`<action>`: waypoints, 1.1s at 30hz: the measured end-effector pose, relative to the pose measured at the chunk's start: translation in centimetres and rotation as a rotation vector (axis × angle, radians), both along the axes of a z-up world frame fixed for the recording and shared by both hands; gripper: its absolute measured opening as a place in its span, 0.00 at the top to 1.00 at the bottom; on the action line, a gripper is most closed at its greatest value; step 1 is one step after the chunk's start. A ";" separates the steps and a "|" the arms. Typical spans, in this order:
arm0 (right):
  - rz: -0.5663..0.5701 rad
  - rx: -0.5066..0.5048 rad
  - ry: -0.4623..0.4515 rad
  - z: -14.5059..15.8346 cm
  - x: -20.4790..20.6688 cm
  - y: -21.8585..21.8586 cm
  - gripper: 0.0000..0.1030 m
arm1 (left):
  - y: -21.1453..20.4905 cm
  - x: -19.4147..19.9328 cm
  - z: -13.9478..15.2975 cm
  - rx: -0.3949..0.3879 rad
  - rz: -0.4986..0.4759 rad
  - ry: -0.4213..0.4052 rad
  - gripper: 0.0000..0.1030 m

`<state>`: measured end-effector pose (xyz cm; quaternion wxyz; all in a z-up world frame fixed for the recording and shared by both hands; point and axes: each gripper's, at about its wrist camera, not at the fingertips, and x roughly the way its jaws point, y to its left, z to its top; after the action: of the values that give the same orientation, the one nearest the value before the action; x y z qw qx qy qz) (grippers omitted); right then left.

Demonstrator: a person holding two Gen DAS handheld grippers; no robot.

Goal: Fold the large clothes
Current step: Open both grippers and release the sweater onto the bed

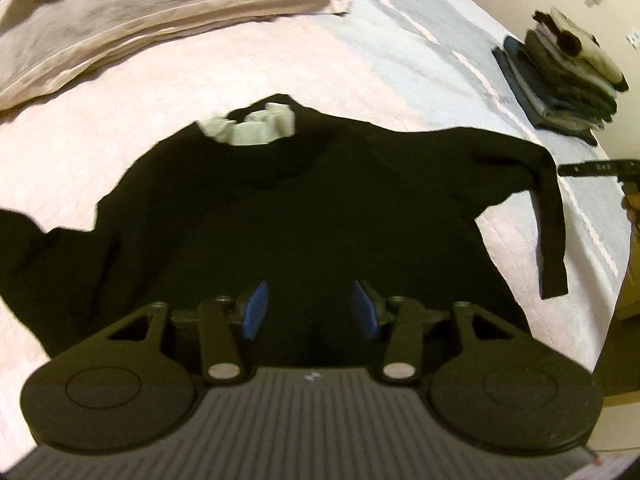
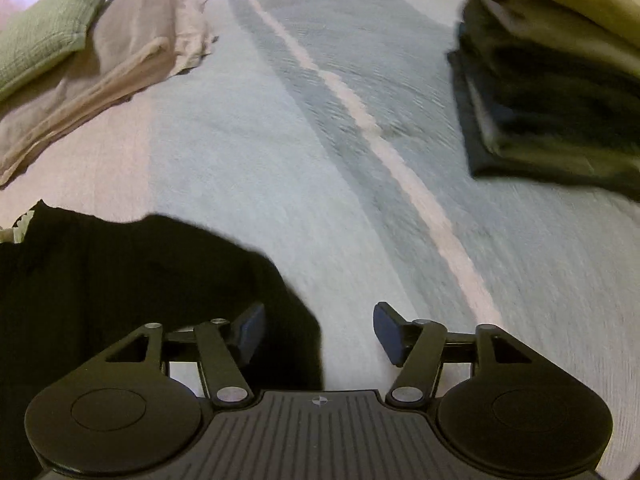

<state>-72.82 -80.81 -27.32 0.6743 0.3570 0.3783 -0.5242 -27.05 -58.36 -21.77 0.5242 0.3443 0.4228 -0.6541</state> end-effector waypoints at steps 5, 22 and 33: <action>-0.078 0.018 -0.044 -0.6 -0.8 6.9 0.43 | -0.8 -2.4 -0.6 0.011 -0.057 0.014 0.58; 0.004 -0.015 0.004 3.1 0.2 11.1 0.92 | -1.3 -5.3 -0.2 0.018 -0.092 0.036 0.56; -0.360 -0.151 0.120 6.9 -12.3 1.1 0.72 | -1.9 -6.2 0.8 0.000 -0.087 0.023 0.54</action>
<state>-85.07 -79.71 -20.45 0.5707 0.3356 0.3072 -0.6836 -33.21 -60.22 -20.94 0.4905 0.3548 0.4134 -0.6801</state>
